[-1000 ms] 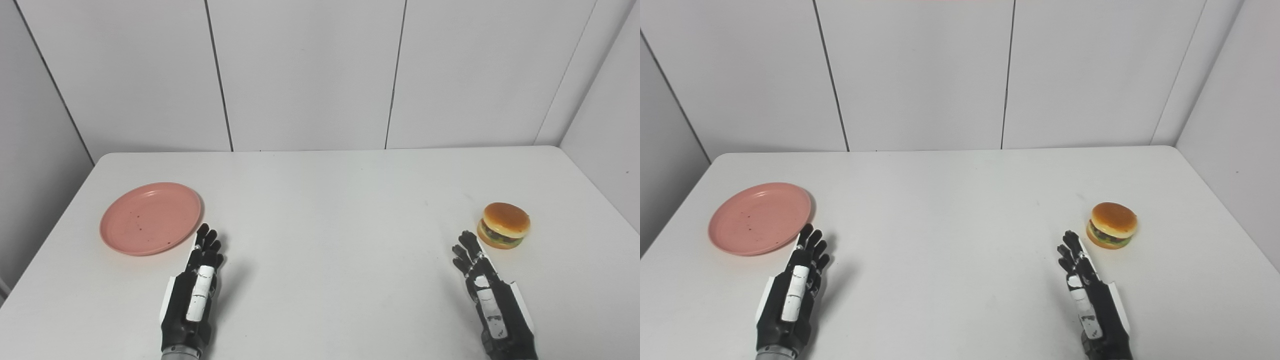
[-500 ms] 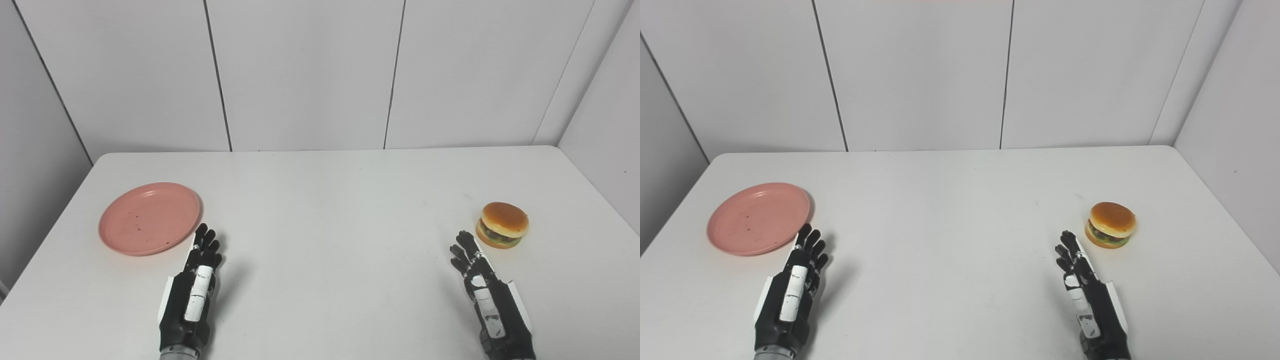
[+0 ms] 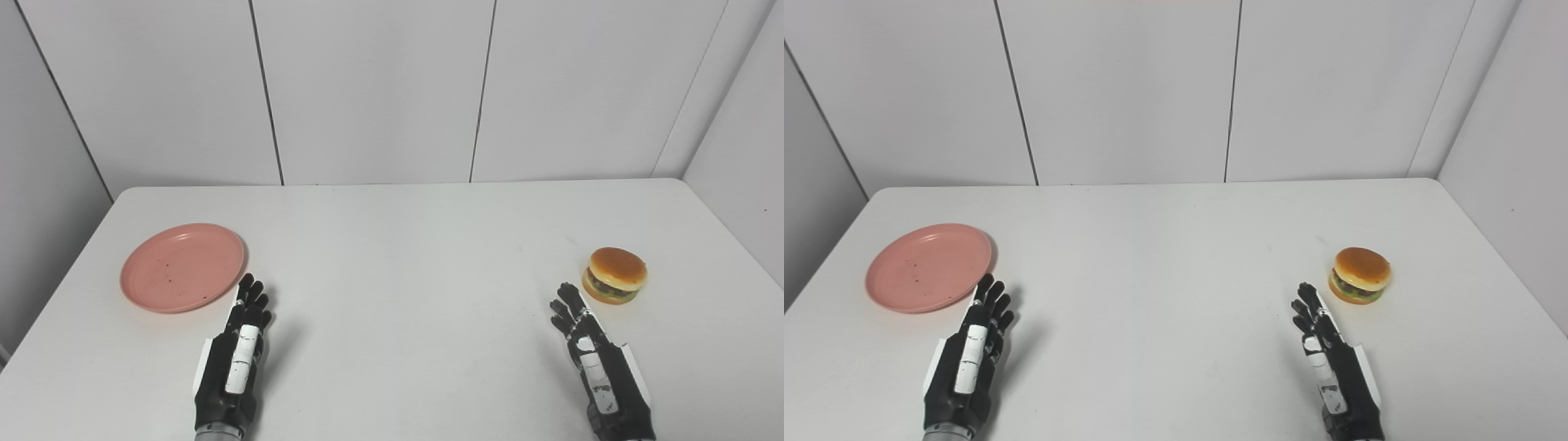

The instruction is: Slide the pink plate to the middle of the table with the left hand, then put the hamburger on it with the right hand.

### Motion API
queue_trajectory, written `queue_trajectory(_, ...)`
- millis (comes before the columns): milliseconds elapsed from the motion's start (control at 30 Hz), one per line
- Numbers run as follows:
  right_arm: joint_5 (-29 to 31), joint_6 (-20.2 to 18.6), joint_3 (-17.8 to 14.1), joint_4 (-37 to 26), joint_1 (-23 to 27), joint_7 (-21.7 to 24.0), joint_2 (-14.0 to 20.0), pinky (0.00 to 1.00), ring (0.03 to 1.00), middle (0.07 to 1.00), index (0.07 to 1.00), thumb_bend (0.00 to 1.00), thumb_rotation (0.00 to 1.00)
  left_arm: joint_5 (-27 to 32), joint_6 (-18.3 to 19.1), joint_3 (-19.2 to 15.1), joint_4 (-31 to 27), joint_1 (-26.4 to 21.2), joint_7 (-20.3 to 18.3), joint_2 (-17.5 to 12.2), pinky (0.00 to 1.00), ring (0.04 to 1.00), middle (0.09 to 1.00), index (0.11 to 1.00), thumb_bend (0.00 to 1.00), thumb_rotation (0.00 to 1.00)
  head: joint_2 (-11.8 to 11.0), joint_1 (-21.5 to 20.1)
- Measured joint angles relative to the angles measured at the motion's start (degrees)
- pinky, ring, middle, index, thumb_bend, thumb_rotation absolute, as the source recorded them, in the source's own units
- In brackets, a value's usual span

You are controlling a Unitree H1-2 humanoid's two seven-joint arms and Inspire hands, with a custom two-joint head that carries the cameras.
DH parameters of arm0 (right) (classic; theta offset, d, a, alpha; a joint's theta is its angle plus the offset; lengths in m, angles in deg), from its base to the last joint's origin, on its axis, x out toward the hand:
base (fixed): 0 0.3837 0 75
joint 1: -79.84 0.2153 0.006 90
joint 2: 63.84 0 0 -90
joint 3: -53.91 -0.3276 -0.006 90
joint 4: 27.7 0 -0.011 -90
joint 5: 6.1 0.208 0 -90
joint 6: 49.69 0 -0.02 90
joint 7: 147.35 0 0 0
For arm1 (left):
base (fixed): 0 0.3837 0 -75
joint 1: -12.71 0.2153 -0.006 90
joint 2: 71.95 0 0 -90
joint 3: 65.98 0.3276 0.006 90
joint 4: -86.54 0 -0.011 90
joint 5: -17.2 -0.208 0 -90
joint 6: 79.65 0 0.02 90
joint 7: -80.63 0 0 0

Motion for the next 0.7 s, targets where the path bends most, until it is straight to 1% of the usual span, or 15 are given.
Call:
queue_trajectory(167,-0.01,0.00,0.03,0.01,0.00,0.02,0.01,0.95,0.940,0.963,0.941,0.91,0.94,-0.01,-0.01,-0.01,0.01,0.00,0.00,0.00,1.00,1.000,1.000,1.000,0.86,0.80,-0.09,0.09)
queue_trajectory(267,-0.01,0.00,0.03,0.05,0.00,0.10,0.07,0.96,0.943,0.966,0.943,0.91,0.94,-0.08,-0.01,0.11,0.02,0.00,0.00,0.01,1.00,1.000,1.000,1.000,0.86,0.81,-0.62,1.05)
queue_trajectory(333,0.03,0.01,0.03,0.09,0.00,0.22,0.11,0.96,0.946,0.969,0.945,0.91,0.94,-0.43,0.00,0.31,0.02,0.01,0.01,0.04,1.00,1.000,1.000,1.000,0.86,0.82,-1.58,2.71)
queue_trajectory(400,0.27,0.02,-0.01,0.21,0.01,0.47,0.21,0.97,0.950,0.972,0.945,0.91,0.94,-0.64,0.00,0.69,0.06,0.01,0.09,0.11,1.00,1.000,1.000,1.000,0.87,0.83,-1.58,2.72)
queue_trajectory(433,0.36,0.03,-0.04,0.24,0.02,0.56,0.29,0.97,0.953,0.974,0.944,0.91,0.94,-0.82,0.00,0.92,0.09,0.01,0.18,0.16,1.00,1.000,1.000,1.000,0.87,0.83,-2.19,4.03)
queue_trajectory(467,0.52,0.06,-0.06,0.33,0.02,0.62,0.38,0.97,0.953,0.972,0.943,0.91,0.94,-1.35,-0.01,1.26,0.16,0.01,0.22,0.21,1.00,1.000,1.000,1.000,0.87,0.84,-2.20,4.04)
queue_trajectory(500,0.90,0.17,-0.07,0.48,0.04,0.72,0.49,0.97,0.953,0.969,0.942,0.91,0.94,-1.81,-0.03,1.68,0.40,0.01,0.31,0.31,1.00,1.000,1.000,1.000,0.86,0.84,-3.24,6.13)
queue_trajectory(533,1.23,0.31,-0.07,0.64,0.08,1.01,0.62,0.96,0.953,0.967,0.941,0.90,0.95,-1.90,-0.10,1.99,0.77,0.01,0.36,0.41,1.00,1.000,1.000,1.000,0.86,0.84,-3.43,6.50)
queue_trajectory(633,2.20,1.69,-0.03,1.62,0.27,2.55,1.11,0.97,0.958,0.966,0.946,0.90,0.95,-2.62,-0.27,2.70,2.27,0.02,0.76,0.90,1.00,1.000,1.000,1.000,0.87,0.83,-4.65,8.43)
queue_trajectory(700,2.64,2.80,-0.01,2.36,0.38,3.19,1.43,0.96,0.961,0.968,0.947,0.90,0.95,-2.97,-0.30,3.00,2.49,0.02,0.97,1.08,1.00,1.000,1.000,1.000,0.85,0.83,-4.66,8.44)
